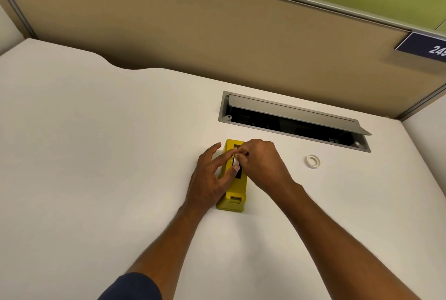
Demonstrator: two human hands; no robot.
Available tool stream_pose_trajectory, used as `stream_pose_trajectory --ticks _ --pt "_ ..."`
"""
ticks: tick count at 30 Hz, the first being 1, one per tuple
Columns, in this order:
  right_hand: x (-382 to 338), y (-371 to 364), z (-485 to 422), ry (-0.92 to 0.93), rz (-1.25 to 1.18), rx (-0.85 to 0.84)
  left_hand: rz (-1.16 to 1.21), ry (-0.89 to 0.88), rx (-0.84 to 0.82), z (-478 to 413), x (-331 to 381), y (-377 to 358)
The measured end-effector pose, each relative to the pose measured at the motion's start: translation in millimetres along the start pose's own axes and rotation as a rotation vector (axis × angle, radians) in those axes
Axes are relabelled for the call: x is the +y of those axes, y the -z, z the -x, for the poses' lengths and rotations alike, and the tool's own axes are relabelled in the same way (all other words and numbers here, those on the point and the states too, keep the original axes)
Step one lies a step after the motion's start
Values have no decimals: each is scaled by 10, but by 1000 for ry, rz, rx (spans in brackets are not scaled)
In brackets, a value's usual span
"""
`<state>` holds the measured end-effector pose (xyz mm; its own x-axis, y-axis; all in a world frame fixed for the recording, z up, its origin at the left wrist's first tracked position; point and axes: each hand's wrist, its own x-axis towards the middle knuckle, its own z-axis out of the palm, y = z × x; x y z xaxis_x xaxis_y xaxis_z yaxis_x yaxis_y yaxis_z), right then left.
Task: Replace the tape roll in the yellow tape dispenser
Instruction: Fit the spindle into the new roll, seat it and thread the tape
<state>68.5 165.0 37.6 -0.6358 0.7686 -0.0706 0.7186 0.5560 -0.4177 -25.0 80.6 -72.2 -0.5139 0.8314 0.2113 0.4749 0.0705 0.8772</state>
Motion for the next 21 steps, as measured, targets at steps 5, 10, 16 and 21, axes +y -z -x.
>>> stream_pose_trajectory --ticks 5,10,16,21 --pt "-4 4 -18 -22 -8 -10 -8 2 -8 8 23 10" --pt "-12 -7 -55 -65 -28 1 -16 11 -13 6 33 12" --pt "13 -14 -63 -70 -34 -22 -3 18 -11 7 36 14" --pt "4 -18 -107 -72 -7 -5 -9 27 -2 3 33 2"
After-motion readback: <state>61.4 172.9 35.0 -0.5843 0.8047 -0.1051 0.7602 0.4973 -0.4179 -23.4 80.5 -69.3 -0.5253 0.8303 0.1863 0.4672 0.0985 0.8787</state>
